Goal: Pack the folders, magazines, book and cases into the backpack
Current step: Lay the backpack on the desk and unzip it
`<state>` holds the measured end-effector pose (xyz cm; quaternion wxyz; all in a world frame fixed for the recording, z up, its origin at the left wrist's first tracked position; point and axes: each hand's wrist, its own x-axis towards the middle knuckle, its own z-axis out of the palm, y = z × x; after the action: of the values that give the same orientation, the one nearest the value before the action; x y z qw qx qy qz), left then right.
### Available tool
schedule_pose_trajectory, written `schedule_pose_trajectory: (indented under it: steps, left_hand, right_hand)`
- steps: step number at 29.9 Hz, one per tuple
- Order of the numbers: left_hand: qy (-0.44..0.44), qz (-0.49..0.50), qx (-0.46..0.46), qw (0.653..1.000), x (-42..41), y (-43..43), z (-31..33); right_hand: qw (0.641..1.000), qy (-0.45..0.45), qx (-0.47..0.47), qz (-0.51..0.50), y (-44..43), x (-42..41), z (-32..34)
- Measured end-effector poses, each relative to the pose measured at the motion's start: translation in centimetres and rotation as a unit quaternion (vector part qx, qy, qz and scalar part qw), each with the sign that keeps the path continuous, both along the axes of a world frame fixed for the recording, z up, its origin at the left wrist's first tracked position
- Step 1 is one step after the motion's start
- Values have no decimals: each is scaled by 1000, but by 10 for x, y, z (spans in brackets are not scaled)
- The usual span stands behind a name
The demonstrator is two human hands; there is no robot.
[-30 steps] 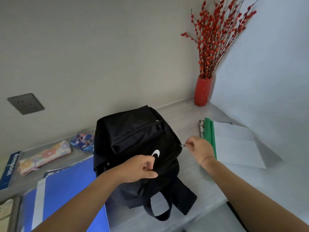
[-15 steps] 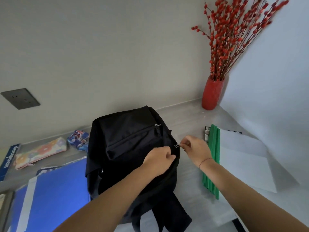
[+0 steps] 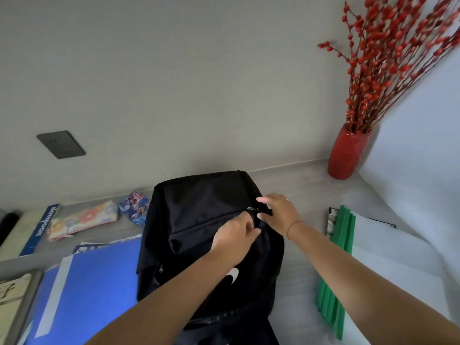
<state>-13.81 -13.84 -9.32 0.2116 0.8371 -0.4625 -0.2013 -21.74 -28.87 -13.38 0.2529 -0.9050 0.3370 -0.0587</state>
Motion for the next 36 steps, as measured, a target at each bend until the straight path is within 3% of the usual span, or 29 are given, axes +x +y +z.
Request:
schedule_pose_trajectory:
  steps: [3, 8, 13, 18, 21, 24, 26, 31, 33, 36]
  left_hand:
    - [-62, 41, -58, 996, 14, -20, -14]
    - [-114, 47, -34, 992, 27, -40, -33]
    - [-122, 50, -33, 991, 30, -42, -46]
    - [-147, 26, -62, 987, 28, -37, -55]
    - [-154, 20, -116, 981, 24, -34, -55]
    - [-157, 41, -178, 970, 19, -33, -51]
    - [-153, 71, -220, 961, 17, -30, -48]
    - [-57, 149, -248, 955, 12, -27, -43]
    - [8, 193, -250, 949, 8, -25, -41]
    - [37, 257, -269, 928, 9, -18, -40]
  right_hand:
    - [999, 38, -27, 8, 1, 12, -8]
    - [998, -45, -29, 25, -4, 11, -14]
    - [994, 43, -68, 72, -7, 14, -21]
    - [997, -31, -33, 64, -3, 7, -29]
    - [991, -93, 94, 24, 2, 2, -18]
    - [956, -166, 240, -8, 5, -1, -4]
    - [937, -206, 280, -43, 7, -3, -4]
    - [993, -32, 108, -32, 24, 8, -24]
    - [994, -53, 55, -72, 31, 17, -24]
    - [987, -102, 44, -119, 32, 25, -22]
